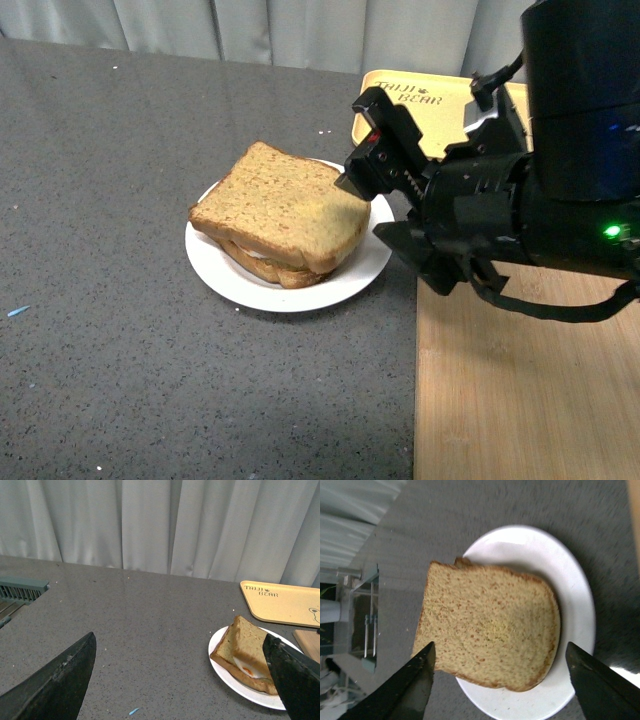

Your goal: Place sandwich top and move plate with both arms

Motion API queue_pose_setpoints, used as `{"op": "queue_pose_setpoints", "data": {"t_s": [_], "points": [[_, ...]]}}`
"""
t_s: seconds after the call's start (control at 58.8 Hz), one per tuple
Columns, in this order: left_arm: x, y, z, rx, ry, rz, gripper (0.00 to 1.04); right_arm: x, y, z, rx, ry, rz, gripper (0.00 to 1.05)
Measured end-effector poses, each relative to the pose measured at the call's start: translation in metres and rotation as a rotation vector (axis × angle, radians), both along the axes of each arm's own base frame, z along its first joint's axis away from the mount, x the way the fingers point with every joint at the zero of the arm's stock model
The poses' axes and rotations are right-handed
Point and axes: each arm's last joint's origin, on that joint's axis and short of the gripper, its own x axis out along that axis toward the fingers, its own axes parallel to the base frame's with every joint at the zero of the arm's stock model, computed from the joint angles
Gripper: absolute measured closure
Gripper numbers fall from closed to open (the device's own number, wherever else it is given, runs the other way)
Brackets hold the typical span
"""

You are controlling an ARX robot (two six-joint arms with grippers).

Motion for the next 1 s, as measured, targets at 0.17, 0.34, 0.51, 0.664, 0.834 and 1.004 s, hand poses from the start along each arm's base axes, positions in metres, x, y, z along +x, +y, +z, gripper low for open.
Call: {"op": "queue_pose_setpoints", "data": {"t_s": [0.17, 0.34, 0.51, 0.664, 0.834, 1.004], "points": [[0.0, 0.0, 0.0, 0.0, 0.0, 0.001, 0.07, -0.01, -0.031, 0.02, -0.249, -0.309, -0.195, 0.15], [0.0, 0.0, 0.0, 0.0, 0.001, 0.0, 0.07, -0.046, -0.073, 0.035, -0.682, -0.723, -0.328, 0.47], [0.0, 0.0, 0.0, 0.0, 0.001, 0.0, 0.07, -0.081, -0.098, 0.041, -0.813, -0.763, -0.27, 0.83], [0.0, 0.0, 0.0, 0.0, 0.001, 0.0, 0.07, -0.101, -0.111, 0.049, -0.836, -0.75, -0.255, 1.04], [0.0, 0.0, 0.0, 0.0, 0.001, 0.0, 0.07, -0.118, -0.121, 0.055, -0.834, -0.769, -0.27, 1.04], [0.0, 0.0, 0.0, 0.0, 0.001, 0.0, 0.07, -0.134, -0.127, 0.054, -0.834, -0.766, -0.264, 1.04]]}}
